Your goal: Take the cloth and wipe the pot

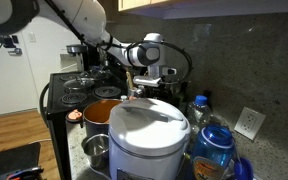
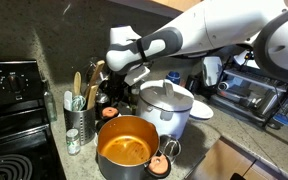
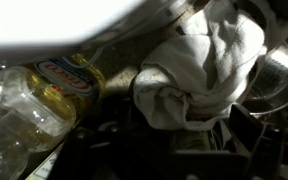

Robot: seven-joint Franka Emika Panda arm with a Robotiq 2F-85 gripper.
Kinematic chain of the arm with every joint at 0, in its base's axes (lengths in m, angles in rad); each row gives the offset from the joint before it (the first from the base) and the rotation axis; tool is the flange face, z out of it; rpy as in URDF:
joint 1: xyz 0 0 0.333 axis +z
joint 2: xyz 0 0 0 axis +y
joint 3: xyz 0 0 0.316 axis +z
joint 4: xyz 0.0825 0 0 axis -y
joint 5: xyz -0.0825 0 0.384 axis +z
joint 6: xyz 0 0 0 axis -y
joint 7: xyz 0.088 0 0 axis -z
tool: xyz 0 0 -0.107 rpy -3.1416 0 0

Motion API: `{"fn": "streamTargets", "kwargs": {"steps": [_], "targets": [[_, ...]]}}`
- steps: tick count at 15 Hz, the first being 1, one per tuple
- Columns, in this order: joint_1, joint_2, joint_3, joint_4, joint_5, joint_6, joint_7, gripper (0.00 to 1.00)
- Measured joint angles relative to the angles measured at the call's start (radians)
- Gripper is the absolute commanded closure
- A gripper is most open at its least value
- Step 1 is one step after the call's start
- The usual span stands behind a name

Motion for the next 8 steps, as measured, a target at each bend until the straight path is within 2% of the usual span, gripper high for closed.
{"fn": "streamTargets", "kwargs": {"steps": [8], "targets": [[-0.016, 0.015, 0.027, -0.059, 0.055, 0.063, -0.003, 0.0]]}}
